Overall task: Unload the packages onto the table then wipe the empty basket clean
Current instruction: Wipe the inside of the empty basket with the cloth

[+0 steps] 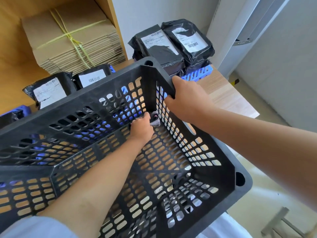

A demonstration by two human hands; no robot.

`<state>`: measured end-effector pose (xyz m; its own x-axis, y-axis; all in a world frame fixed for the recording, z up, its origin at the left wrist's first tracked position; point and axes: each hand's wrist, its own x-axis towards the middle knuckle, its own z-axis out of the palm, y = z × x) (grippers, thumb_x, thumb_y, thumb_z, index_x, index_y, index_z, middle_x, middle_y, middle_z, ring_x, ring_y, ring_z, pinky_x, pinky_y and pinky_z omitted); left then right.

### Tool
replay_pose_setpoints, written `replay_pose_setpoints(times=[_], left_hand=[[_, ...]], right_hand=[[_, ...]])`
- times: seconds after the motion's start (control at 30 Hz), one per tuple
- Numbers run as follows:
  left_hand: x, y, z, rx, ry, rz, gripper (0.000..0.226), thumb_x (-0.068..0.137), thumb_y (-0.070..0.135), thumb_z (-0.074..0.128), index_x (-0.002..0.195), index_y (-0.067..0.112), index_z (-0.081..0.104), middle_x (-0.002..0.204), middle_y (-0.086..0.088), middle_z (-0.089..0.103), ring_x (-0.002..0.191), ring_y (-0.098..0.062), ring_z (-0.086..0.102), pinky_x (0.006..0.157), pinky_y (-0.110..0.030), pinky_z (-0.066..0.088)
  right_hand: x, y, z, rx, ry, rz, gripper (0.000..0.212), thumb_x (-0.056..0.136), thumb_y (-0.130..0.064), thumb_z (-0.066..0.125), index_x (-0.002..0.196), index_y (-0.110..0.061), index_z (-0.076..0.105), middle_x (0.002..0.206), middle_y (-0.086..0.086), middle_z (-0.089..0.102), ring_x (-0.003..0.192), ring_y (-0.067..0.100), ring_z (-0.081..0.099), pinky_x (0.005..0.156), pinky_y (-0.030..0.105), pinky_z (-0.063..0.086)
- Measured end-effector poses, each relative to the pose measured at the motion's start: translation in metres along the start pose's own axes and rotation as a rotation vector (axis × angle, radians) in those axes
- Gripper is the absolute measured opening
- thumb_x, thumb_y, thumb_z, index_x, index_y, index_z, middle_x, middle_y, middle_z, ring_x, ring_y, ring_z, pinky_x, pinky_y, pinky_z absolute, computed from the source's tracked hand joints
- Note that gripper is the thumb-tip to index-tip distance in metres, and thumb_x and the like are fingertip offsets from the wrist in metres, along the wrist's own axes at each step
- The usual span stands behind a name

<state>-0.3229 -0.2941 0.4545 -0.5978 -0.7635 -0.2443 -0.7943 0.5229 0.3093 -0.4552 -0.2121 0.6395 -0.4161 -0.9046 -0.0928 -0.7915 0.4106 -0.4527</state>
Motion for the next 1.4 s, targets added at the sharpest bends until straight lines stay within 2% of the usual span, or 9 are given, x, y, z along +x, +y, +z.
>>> replay_pose_setpoints(times=[0.2,0.37,0.7,0.87,0.97,1.17,1.23,1.3,1.4], left_hand=[[-0.022,0.009,0.002,-0.042,-0.053,0.034,0.026,0.088,0.003,0.056,0.114,0.006,0.051,0.097,-0.016,0.066,0.093,-0.036,0.063,0.075,-0.039,0.044],[-0.055,0.025,0.018,0.030,-0.092,0.048,0.033,0.090,0.001,0.051,0.122,0.009,0.051,0.108,-0.011,0.067,0.104,-0.031,0.060,0.097,-0.036,0.038],[-0.091,0.037,0.018,0.117,-0.208,0.160,0.030,0.090,0.005,0.050,0.120,0.013,0.051,0.117,-0.009,0.065,0.107,-0.029,0.058,0.092,-0.036,0.038],[-0.120,0.053,0.028,0.024,-0.399,0.207,0.026,0.093,0.009,0.052,0.117,0.021,0.052,0.118,-0.010,0.054,0.105,-0.028,0.050,0.085,-0.036,0.049],[-0.141,0.070,0.042,-0.013,-0.525,0.321,0.025,0.093,0.007,0.054,0.114,0.020,0.054,0.114,-0.013,0.056,0.101,-0.031,0.055,0.078,-0.036,0.045],[-0.104,0.057,0.009,-0.332,-0.845,0.149,0.011,0.092,0.022,0.066,0.095,0.017,0.056,0.079,0.002,0.056,0.064,-0.012,0.049,0.055,-0.027,0.036],[-0.091,0.050,-0.002,-0.444,-0.735,0.052,0.014,0.090,0.022,0.068,0.098,0.012,0.062,0.081,0.000,0.060,0.062,-0.012,0.050,0.057,-0.024,0.040],[-0.078,0.040,-0.008,-0.467,-0.448,-0.062,0.014,0.090,0.019,0.065,0.104,0.016,0.064,0.091,0.002,0.064,0.074,-0.014,0.059,0.064,-0.027,0.048],[-0.062,0.023,-0.002,-0.156,0.025,-0.087,0.028,0.091,0.024,0.059,0.118,0.018,0.065,0.111,0.001,0.065,0.107,-0.024,0.057,0.082,-0.038,0.049]], right_hand=[[-0.001,0.000,-0.001,0.006,-0.004,0.008,0.013,0.092,-0.024,0.049,0.092,-0.013,0.042,0.073,0.002,0.048,0.069,0.028,0.050,0.057,0.032,0.033],[-0.002,-0.001,-0.002,0.005,-0.003,0.009,0.014,0.092,-0.026,0.049,0.095,-0.013,0.044,0.077,0.003,0.051,0.073,0.029,0.054,0.060,0.033,0.039],[-0.004,-0.004,-0.004,-0.021,0.000,0.008,0.014,0.093,-0.026,0.049,0.095,-0.013,0.042,0.075,0.002,0.047,0.076,0.030,0.053,0.063,0.034,0.036],[-0.004,-0.005,-0.004,-0.032,-0.001,-0.004,0.016,0.094,-0.026,0.049,0.097,-0.011,0.044,0.083,0.006,0.053,0.079,0.030,0.055,0.065,0.035,0.039],[-0.005,-0.005,-0.005,-0.023,-0.001,-0.005,0.016,0.094,-0.026,0.049,0.098,-0.012,0.045,0.086,0.006,0.054,0.080,0.029,0.055,0.065,0.035,0.040],[-0.004,-0.003,-0.004,-0.008,0.002,-0.005,0.014,0.094,-0.026,0.049,0.097,-0.013,0.045,0.082,0.003,0.052,0.077,0.027,0.054,0.062,0.034,0.039],[-0.003,-0.002,-0.004,-0.008,0.001,0.002,0.013,0.093,-0.026,0.049,0.096,-0.014,0.045,0.078,0.001,0.049,0.076,0.027,0.053,0.061,0.033,0.037],[-0.003,-0.002,-0.004,0.000,0.004,0.010,0.013,0.092,-0.025,0.049,0.095,-0.014,0.044,0.078,0.001,0.050,0.076,0.027,0.053,0.062,0.033,0.037],[-0.002,-0.001,-0.003,0.008,0.009,0.019,0.012,0.091,-0.024,0.050,0.094,-0.014,0.044,0.075,-0.001,0.048,0.074,0.027,0.051,0.060,0.032,0.035]])
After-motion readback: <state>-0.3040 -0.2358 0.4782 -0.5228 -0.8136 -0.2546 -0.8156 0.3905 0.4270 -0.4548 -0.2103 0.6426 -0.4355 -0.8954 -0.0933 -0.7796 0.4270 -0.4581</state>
